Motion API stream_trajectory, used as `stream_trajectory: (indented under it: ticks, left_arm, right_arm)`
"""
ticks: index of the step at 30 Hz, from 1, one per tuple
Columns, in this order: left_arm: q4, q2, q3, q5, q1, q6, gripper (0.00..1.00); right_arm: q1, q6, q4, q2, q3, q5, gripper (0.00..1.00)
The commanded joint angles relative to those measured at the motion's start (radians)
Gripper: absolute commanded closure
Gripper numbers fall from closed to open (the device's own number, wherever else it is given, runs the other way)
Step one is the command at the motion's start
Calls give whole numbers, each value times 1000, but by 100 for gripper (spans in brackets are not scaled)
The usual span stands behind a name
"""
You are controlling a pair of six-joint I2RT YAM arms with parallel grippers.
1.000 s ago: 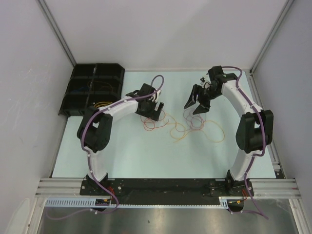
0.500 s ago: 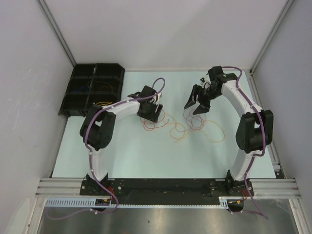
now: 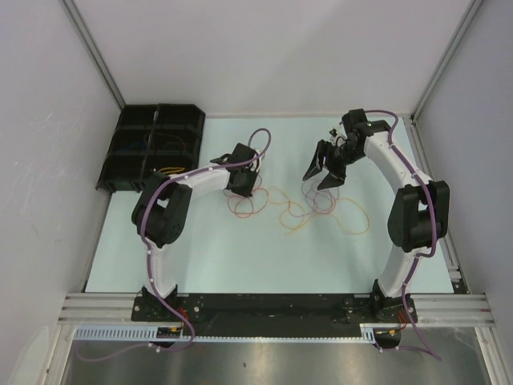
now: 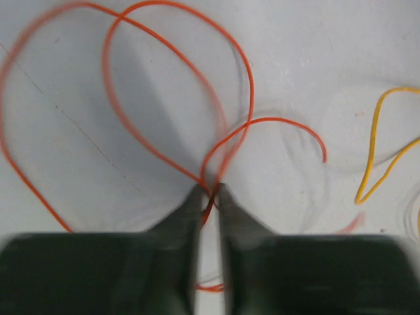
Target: Untangle the cables
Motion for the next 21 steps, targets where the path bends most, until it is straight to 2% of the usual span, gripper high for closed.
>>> stream_trajectory:
  ticks: [1,6,9,21]
  left_arm:
    - [-15,22,-51,-3,-5,-20,99]
    - [-52,7,-19,2,-5,-14,100]
    - [-110,-18,52,-6,0,-23,100]
    - [-364,-78,435,-43,61,-113,100]
  right_arm:
    - [0,22,-20,-15,45,-10,37]
    - [8,39,-11,-10,56,-13,37]
    - [14,45,-2,-10,60,-16,37]
    - [31,52,26,-27,57,-38,37]
